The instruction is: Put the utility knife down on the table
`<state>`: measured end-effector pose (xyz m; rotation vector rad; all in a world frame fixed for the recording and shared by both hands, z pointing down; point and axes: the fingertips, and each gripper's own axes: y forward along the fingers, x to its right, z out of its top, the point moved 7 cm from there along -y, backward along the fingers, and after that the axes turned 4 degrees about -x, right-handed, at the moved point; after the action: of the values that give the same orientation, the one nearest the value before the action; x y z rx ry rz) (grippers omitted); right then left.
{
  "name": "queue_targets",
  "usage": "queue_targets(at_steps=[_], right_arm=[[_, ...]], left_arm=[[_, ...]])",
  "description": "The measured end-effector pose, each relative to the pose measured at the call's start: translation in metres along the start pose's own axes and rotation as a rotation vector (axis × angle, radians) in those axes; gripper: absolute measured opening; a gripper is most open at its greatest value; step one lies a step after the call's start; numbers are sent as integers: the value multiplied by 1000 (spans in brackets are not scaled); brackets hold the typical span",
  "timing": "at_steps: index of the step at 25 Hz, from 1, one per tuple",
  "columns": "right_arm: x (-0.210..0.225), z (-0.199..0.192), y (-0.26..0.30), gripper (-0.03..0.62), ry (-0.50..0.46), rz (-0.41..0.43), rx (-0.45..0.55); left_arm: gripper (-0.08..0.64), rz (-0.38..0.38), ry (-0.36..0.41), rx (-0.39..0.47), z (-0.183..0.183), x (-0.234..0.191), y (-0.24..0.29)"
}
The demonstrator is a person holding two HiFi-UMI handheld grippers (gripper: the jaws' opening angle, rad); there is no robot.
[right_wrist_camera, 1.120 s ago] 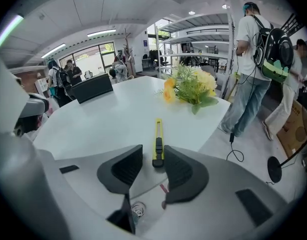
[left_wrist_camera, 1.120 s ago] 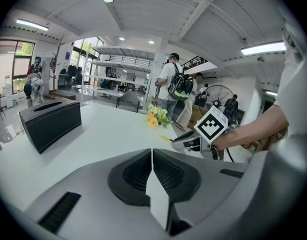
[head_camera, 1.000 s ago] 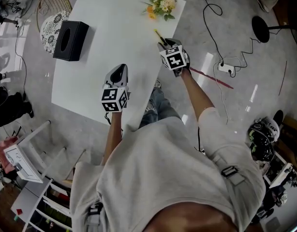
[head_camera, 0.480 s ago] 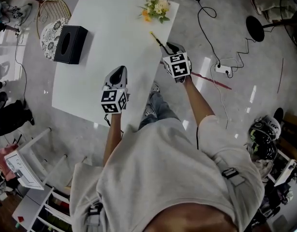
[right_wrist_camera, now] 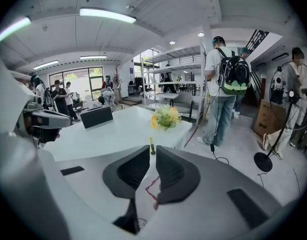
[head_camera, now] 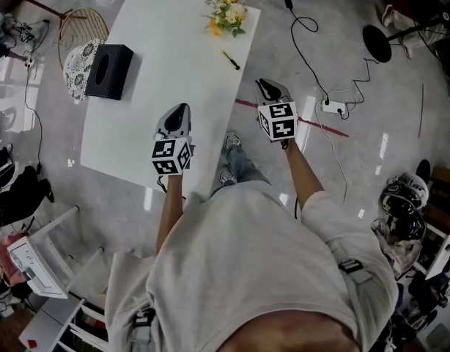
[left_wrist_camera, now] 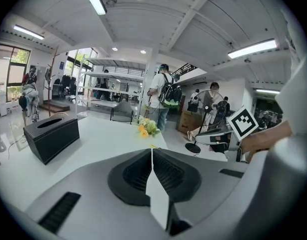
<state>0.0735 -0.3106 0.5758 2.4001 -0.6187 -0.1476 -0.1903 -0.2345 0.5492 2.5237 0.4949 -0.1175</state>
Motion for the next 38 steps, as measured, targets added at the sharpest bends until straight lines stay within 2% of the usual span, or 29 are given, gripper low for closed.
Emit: queue_targets(at_steps=[9,15,27,38], right_arm=[[-11,-16,-75,32,34,-63,94],[-22,-19,-109,31,8,-99,147],[-53,-15,-160,31,-30,-113,251],[-70,-25,-181,31,-44,-116,273]], left_arm=[[26,-12,26,52,0,20,-35],[26,-13,44,95,2,31,-54],[26,-8,74,180,7,42,-97],[26,-3,86,215,2,48,-123]])
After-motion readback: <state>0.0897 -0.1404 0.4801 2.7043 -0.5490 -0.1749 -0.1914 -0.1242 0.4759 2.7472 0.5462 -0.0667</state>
